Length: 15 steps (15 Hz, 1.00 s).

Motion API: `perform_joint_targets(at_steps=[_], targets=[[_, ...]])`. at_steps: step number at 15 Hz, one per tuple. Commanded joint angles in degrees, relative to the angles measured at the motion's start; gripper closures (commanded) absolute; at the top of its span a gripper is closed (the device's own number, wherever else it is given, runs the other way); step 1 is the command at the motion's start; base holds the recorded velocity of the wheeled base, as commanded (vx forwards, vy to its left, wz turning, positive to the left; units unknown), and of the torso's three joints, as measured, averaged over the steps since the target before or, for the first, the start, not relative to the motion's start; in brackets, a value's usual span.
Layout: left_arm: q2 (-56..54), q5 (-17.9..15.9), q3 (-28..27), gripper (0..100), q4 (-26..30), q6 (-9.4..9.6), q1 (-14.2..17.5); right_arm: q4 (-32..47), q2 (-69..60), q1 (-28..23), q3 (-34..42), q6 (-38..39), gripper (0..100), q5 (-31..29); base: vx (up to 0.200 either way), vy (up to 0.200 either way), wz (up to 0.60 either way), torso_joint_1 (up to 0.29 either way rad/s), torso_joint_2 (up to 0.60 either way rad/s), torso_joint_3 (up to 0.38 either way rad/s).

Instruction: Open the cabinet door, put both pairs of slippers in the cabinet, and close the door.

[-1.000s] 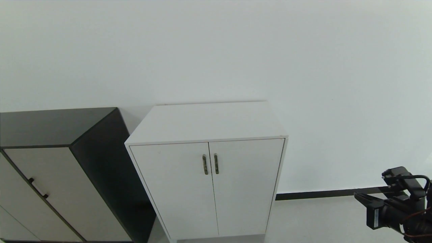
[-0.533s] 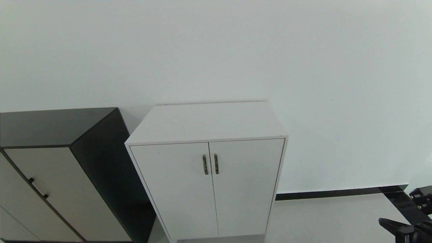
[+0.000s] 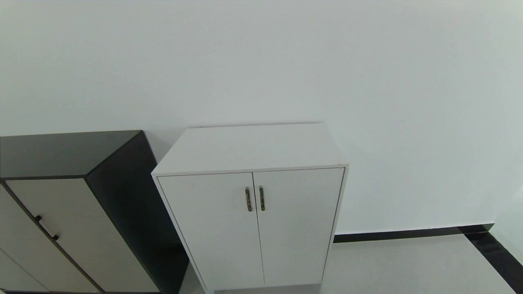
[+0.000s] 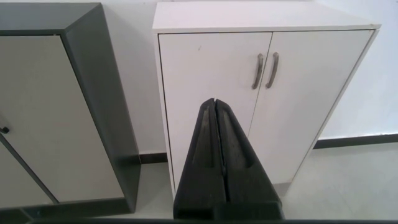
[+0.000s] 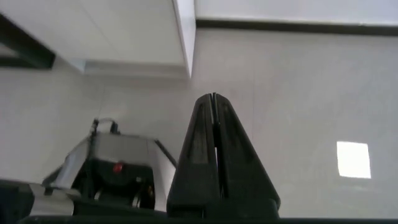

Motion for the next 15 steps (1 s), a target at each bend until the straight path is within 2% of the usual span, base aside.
perform_joint_targets(at_steps=[1, 4, 5, 10, 15], targets=[[0.0, 0.0, 0.0, 100, 0.0, -0.02, 0.0, 3.4, -10.3, 0.2, -0.1, -0.1, 100, -0.1, 0.0, 0.0, 0.0, 0.0, 0.0, 0.0], [0.0, 0.0, 0.0, 100, 0.0, -0.02, 0.0, 3.9, -12.7, 0.2, 0.0, 0.2, 100, -0.1, 0.0, 0.0, 0.0, 0.0, 0.0, 0.0], [0.0, 0.0, 0.0, 100, 0.0, -0.02, 0.0, 6.5, -15.6, 0.6, 0.0, 0.4, 100, 0.0, 0.0, 0.0, 0.0, 0.0, 0.0, 0.0], [0.0, 0.0, 0.0, 100, 0.0, -0.02, 0.0, 6.6, -22.5, 0.7, 0.0, 3.3, 100, -1.9, 0.0, 0.0, 0.0, 0.0, 0.0, 0.0], [0.0, 0.0, 0.0, 100, -0.1, -0.02, 0.0, 6.6, -32.8, -3.5, 0.0, 3.8, 100, -2.2, 0.0, 0.0, 0.0, 0.0, 0.0, 0.0]])
